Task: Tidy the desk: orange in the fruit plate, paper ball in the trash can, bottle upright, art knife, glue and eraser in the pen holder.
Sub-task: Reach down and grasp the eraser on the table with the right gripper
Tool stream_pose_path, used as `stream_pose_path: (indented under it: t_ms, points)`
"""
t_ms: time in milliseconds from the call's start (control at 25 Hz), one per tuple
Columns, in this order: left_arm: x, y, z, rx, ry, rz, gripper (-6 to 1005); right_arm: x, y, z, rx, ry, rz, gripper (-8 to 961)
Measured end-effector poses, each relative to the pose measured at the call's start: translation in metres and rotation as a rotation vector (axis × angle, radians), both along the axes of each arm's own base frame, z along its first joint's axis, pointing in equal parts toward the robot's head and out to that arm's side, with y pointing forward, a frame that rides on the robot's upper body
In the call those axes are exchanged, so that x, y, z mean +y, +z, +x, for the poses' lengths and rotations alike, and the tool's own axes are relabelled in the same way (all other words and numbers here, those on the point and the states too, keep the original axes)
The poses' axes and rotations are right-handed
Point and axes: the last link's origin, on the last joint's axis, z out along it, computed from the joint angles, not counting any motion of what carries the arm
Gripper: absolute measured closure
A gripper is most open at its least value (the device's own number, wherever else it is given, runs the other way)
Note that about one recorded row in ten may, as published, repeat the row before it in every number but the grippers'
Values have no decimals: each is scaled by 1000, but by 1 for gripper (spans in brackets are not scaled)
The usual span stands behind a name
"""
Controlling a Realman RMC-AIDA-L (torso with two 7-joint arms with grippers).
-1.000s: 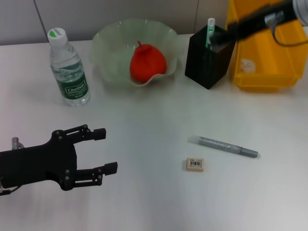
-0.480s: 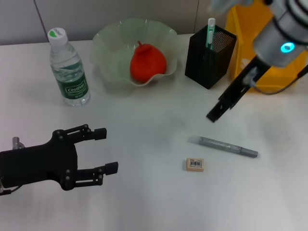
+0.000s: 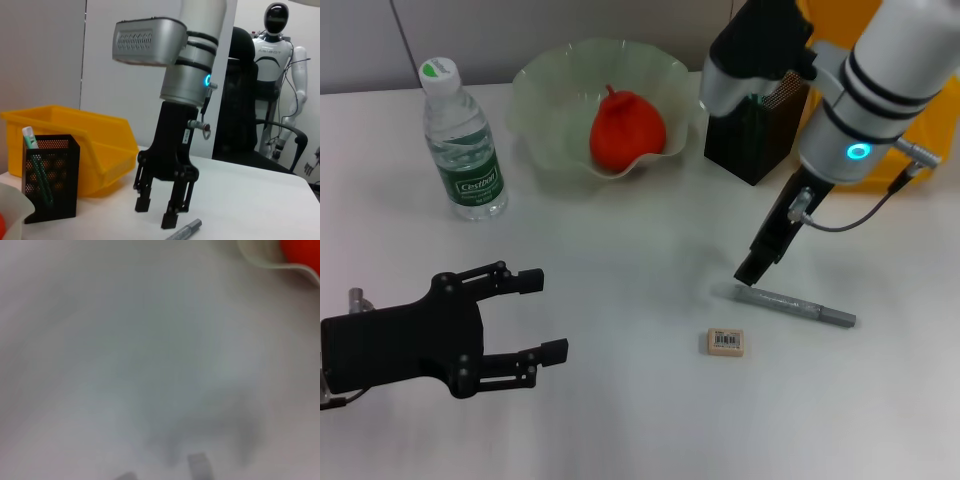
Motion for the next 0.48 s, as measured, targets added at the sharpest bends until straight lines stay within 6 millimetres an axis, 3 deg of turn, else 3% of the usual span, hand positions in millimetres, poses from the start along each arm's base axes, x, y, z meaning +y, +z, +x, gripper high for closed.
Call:
stream_pose_path:
  t_ms: [480]
  points:
    - [1, -1, 0, 1, 4, 1, 172, -3, -24, 10, 5, 26, -53, 328]
